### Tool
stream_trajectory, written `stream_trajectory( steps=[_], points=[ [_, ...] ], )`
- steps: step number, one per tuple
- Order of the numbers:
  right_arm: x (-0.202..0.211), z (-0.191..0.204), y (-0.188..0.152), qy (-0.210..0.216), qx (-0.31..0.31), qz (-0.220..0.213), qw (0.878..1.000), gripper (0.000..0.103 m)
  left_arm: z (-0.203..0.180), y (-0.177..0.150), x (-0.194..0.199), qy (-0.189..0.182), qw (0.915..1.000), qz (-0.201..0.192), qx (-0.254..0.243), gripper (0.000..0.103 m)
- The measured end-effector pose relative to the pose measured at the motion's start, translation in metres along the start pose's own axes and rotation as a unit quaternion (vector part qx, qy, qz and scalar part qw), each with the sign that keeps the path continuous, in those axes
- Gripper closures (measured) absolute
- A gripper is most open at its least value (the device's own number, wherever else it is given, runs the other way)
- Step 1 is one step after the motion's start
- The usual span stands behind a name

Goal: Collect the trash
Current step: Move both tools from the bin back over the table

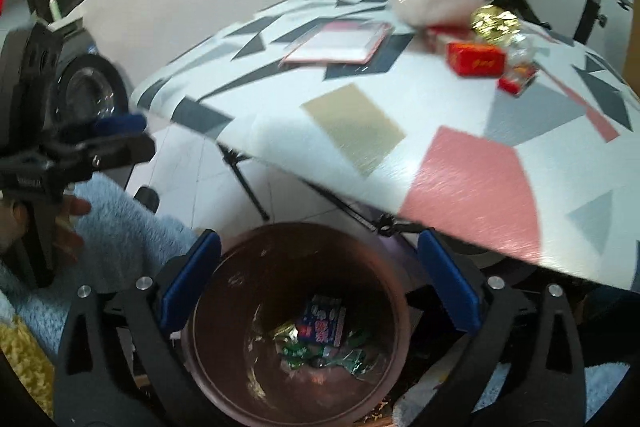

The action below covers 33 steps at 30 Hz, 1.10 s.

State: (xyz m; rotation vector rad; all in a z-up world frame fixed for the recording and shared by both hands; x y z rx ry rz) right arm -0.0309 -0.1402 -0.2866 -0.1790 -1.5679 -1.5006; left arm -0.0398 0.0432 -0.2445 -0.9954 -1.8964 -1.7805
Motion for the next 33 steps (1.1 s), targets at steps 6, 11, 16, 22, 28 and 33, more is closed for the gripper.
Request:
stream_trajectory(
  steps=[6, 11, 16, 22, 28, 33],
  points=[
    [0.012, -0.022, 0.012, -0.040, -0.036, -0.042, 0.998, 0.006, 0.002, 0.003, 0.002, 0.005, 0.9999, -0.013, 0.007, 0.006],
    [0.018, -0.035, 0.015, -0.056, -0.054, -0.065, 0.995, 0.006, 0.006, 0.005, 0.003, 0.010, 0.9997, -0.018, 0.013, 0.006],
    [0.022, -0.044, 0.017, -0.073, -0.063, -0.076, 0.992, 0.006, 0.006, 0.008, 0.004, 0.018, 0.9994, -0.027, 0.013, 0.006],
    [0.025, -0.057, 0.023, -0.056, -0.092, -0.073, 0.991, 0.006, 0.006, 0.015, 0.000, 0.022, 0.9993, -0.025, 0.015, 0.006],
    [0.029, -0.091, 0.054, -0.070, -0.081, -0.049, 0.993, 0.006, 0.010, 0.038, -0.008, 0.013, 0.9991, -0.029, 0.029, 0.006],
    [0.037, -0.130, 0.095, -0.088, -0.048, -0.058, 0.993, 0.006, 0.015, 0.069, -0.020, 0.016, 0.9990, -0.022, 0.036, 0.006]
  ],
)
Point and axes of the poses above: each gripper's, at about its wrist camera, not at the fingertips, and x roughly against the way its jaws point, z to its left, y to its top, the point moved 5 cm from there along -x, roughly the way its jaws point, and after that the axes turned 2 degrees about -z, right-handed, at the moved point
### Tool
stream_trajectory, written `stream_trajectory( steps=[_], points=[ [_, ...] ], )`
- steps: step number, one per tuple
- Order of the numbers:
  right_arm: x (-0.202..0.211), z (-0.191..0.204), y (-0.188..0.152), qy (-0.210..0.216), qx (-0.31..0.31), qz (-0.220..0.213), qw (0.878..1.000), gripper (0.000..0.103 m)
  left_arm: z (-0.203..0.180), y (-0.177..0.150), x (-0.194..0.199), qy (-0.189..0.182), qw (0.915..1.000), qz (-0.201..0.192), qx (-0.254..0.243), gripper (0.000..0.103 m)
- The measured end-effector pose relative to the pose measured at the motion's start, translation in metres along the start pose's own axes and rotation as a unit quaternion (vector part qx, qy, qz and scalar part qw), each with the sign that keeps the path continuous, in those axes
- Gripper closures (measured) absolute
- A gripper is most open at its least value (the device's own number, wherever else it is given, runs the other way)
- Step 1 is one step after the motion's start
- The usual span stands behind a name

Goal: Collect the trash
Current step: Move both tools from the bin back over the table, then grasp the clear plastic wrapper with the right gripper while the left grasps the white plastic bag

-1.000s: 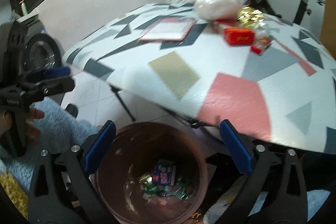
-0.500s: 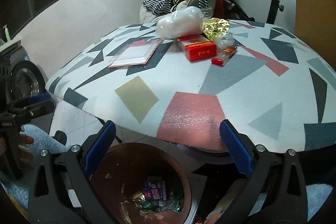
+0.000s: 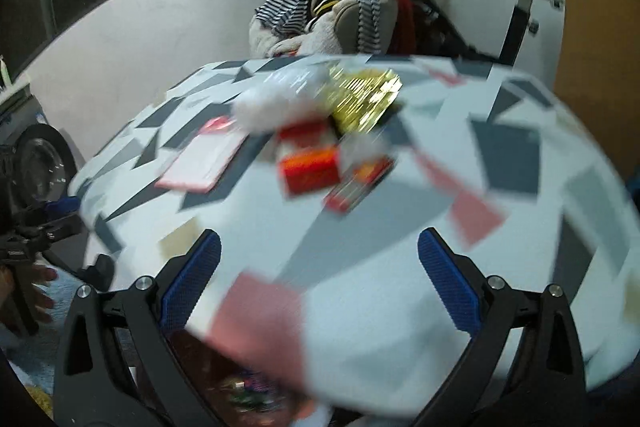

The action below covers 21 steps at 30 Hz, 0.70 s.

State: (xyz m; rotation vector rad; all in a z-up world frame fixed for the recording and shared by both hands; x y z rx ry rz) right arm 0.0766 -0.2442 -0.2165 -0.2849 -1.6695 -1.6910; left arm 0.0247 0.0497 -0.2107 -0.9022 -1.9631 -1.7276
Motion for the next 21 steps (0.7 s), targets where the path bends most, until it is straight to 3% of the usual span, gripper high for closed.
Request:
stream_trajectory(
  steps=[4, 11, 21],
  points=[
    [-0.018, -0.028, 0.034, -0.008, 0.031, -0.005, 0.999, 0.010, 0.000, 0.030, -0.012, -0.013, 0.9997, 0.000, 0.019, 0.006],
    [-0.066, -0.047, 0.059, -0.013, 0.033, 0.021, 0.999, 0.043, -0.012, 0.069, -0.033, -0.054, 0.9973, 0.011, 0.048, 0.006],
    [-0.111, -0.040, 0.060, 0.020, 0.036, 0.053, 0.998, 0.047, -0.028, 0.084, -0.057, -0.082, 0.9945, 0.030, 0.058, 0.006]
  ],
)
Point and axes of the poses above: each gripper's, at about its wrist camera, not at the fingertips, and x roughly against the way its jaws point, z to its left, y to its top, the point moved 5 cm from there along -x, roughly the way its jaws point, and after that the axes turned 2 degrees about -z, right-handed, at the moved point
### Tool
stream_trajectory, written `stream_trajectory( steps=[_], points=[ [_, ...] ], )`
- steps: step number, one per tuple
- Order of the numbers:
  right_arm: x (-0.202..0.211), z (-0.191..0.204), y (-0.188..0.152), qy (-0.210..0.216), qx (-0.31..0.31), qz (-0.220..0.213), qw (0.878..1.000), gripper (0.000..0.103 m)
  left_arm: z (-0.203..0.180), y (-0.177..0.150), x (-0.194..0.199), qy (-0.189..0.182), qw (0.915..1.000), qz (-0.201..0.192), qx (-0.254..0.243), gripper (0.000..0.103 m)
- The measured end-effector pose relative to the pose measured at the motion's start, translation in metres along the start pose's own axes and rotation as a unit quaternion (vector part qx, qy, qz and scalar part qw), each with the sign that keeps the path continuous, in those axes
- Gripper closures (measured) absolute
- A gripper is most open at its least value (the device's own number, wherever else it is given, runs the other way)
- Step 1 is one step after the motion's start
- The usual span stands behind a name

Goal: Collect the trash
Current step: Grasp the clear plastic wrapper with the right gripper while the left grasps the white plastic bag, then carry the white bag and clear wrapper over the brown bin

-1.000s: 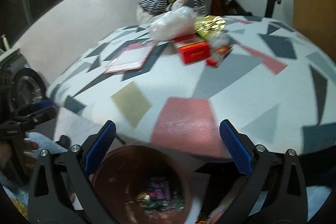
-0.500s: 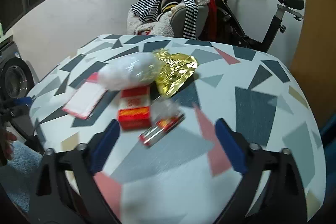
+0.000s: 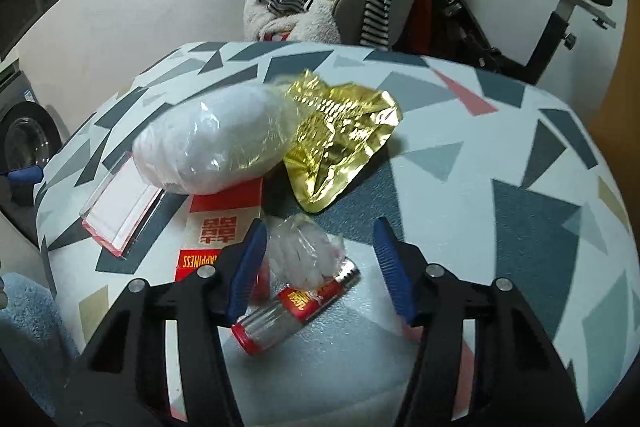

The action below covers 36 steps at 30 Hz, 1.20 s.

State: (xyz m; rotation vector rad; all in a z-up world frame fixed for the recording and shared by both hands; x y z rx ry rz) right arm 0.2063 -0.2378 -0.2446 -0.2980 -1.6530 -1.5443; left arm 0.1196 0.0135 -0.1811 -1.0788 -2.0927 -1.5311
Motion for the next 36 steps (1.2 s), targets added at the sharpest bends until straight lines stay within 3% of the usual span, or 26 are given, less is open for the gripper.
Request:
stream_trajectory(
  steps=[2, 5, 13, 17, 21, 27, 30, 33, 36],
  points=[
    [-0.004, 0.003, -0.003, 0.010, 0.004, 0.005, 1.000, 0.051, 0.000, 0.000, -0.006, -0.006, 0.9999, 0.007, 0.009, 0.006],
    [-0.002, 0.009, -0.006, 0.022, 0.010, -0.004, 1.000, 0.071, 0.001, 0.000, -0.013, -0.005, 0.9997, 0.014, 0.019, 0.006],
    [0.011, 0.004, -0.009, 0.059, -0.022, -0.037, 0.997, 0.078, -0.008, 0.006, -0.040, -0.043, 0.9966, 0.037, 0.060, 0.030],
    [0.015, 0.001, -0.008, 0.059, -0.032, -0.049, 0.997, 0.078, -0.015, 0.015, -0.055, -0.071, 0.9922, 0.044, 0.092, 0.032],
    [0.015, -0.003, -0.006, 0.059, -0.037, -0.049, 0.996, 0.078, -0.014, 0.029, -0.077, -0.086, 0.9841, 0.040, 0.150, 0.032],
    [0.015, -0.005, -0.006, 0.063, -0.040, -0.044, 0.996, 0.078, -0.008, 0.044, -0.112, -0.126, 0.9561, 0.042, 0.261, 0.032],
    [0.014, -0.003, -0.007, 0.064, -0.035, -0.040, 0.997, 0.078, -0.009, 0.044, -0.130, -0.123, 0.9504, 0.058, 0.280, 0.036],
    [0.013, -0.003, -0.008, 0.064, -0.035, -0.039, 0.997, 0.078, -0.011, 0.040, -0.139, -0.117, 0.9529, 0.070, 0.271, 0.041],
    [0.013, -0.002, -0.008, 0.064, -0.036, -0.038, 0.997, 0.078, -0.017, 0.039, -0.137, -0.108, 0.9651, 0.066, 0.229, 0.047]
  ],
)
Point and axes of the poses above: each gripper's, at about its wrist camera, not at the fingertips, and x roughly against the way its jaws point, z to its left, y to its top, the point moved 5 cm from there along -x, roughly the way its jaws point, and after that the axes turned 2 degrees about -z, right-handed, at the moved point
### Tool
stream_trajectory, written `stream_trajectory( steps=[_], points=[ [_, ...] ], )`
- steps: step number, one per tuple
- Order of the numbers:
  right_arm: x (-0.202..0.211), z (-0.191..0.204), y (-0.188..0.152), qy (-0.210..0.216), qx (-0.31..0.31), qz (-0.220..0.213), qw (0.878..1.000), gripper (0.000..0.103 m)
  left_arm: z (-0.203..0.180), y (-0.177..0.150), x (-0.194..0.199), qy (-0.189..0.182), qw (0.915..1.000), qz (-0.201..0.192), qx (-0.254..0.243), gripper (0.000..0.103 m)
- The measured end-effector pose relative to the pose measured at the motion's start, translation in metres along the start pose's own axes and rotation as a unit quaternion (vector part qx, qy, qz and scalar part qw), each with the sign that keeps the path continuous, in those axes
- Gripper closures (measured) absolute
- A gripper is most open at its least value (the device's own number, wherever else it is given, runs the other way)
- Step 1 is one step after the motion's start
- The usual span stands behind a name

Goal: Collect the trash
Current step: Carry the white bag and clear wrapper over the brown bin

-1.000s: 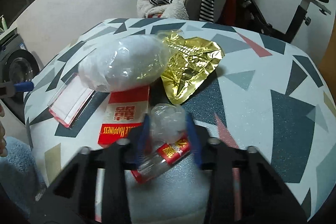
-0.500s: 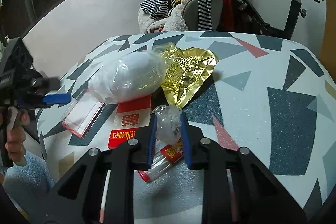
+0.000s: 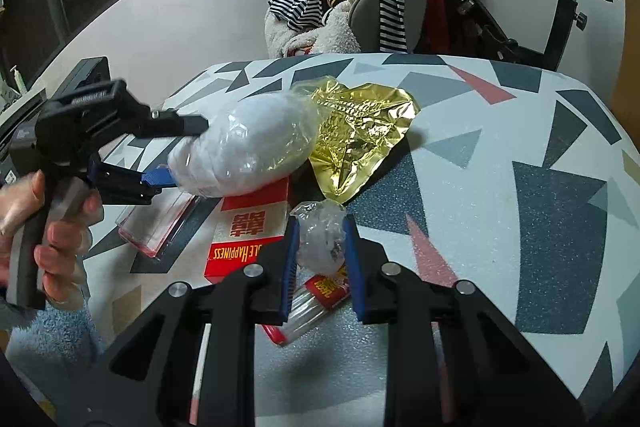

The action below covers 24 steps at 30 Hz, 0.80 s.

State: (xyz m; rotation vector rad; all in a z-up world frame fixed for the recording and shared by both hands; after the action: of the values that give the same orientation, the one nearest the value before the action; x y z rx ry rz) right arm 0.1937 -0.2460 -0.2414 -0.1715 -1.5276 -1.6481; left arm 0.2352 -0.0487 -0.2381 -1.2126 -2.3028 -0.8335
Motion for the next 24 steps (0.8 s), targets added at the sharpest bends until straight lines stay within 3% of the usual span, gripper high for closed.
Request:
stream_trajectory(
  steps=[4, 8, 11, 17, 20, 24],
  points=[
    [-0.001, 0.002, -0.001, -0.003, 0.003, 0.003, 1.000, 0.078, -0.012, -0.002, 0.008, 0.019, 0.9976, -0.015, -0.064, 0.057],
    [-0.002, 0.004, -0.002, -0.005, 0.007, 0.007, 1.000, 0.078, -0.035, -0.001, 0.033, 0.022, 0.9900, -0.045, -0.132, 0.059],
    [-0.002, 0.005, -0.002, -0.015, 0.015, 0.009, 1.000, 0.078, -0.054, -0.001, 0.060, 0.019, 0.9780, -0.063, -0.198, 0.060],
    [0.010, 0.013, 0.000, -0.039, 0.044, 0.008, 0.998, 0.078, -0.064, -0.021, 0.115, 0.058, 0.9415, -0.069, -0.325, 0.060],
    [0.028, 0.024, -0.001, -0.035, 0.050, -0.001, 0.998, 0.078, -0.054, -0.034, 0.138, 0.066, 0.9334, -0.067, -0.347, 0.059],
    [0.049, 0.040, -0.007, -0.026, 0.048, -0.015, 0.998, 0.078, -0.035, -0.056, 0.163, 0.069, 0.9292, -0.060, -0.358, 0.060]
  ],
)
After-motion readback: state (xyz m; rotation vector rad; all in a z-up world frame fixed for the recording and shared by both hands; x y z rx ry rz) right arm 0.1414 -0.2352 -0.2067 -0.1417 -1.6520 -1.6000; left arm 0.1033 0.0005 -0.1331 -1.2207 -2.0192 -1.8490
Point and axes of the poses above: each gripper's, at about its wrist camera, not at the fingertips, and x roughly against the way its jaws point, z to its left, y to its top, the point moved 5 cm from there along -x, roughly the way its jaws point, and after that the axes turned 2 degrees about -z, right-handed, at the moved point
